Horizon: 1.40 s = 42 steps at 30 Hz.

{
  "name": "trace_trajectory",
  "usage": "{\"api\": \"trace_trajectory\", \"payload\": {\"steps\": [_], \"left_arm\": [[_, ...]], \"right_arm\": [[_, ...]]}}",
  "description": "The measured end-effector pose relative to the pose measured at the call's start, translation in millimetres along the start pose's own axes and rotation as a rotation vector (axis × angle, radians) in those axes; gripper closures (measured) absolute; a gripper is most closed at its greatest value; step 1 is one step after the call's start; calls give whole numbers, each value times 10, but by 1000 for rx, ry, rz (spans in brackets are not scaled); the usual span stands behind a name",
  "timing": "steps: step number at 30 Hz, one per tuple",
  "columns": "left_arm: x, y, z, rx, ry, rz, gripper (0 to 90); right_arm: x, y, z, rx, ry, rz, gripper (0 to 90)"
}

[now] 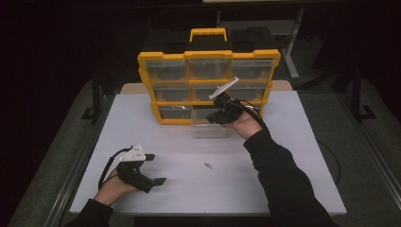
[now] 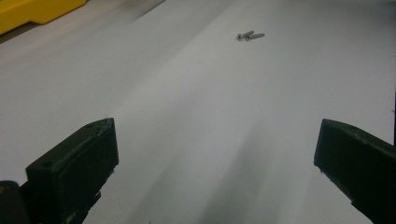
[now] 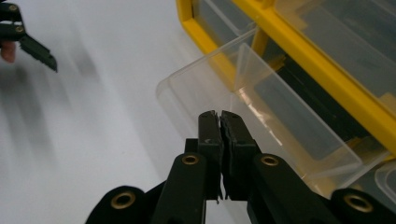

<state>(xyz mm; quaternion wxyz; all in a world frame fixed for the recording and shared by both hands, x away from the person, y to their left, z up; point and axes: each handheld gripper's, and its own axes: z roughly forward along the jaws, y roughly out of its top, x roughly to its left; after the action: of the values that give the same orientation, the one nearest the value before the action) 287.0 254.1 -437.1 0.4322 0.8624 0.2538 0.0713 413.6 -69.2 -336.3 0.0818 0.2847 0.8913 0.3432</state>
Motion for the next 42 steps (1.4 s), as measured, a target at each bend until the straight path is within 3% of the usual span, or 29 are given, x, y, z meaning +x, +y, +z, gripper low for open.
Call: {"api": "trace_trajectory", "payload": {"steps": [18, 19, 22, 34, 42], "left_arm": [[2, -4, -4, -1, -2, -3, 0], [3, -5, -3, -1, -2, -4, 0], [3, -5, -3, -1, -3, -4, 0], [1, -5, -4, 0, -2, -3, 0], [0, -5, -3, 0, -3, -4, 0]], "right_arm": [[-178, 12, 276, 36, -31, 15, 846], [-182, 17, 270, 17, -27, 31, 656], [-176, 22, 230, -8, -34, 30, 587], [-123, -7, 39, -37, -9, 42, 434], [24, -71, -66, -50, 24, 35, 353]]}}
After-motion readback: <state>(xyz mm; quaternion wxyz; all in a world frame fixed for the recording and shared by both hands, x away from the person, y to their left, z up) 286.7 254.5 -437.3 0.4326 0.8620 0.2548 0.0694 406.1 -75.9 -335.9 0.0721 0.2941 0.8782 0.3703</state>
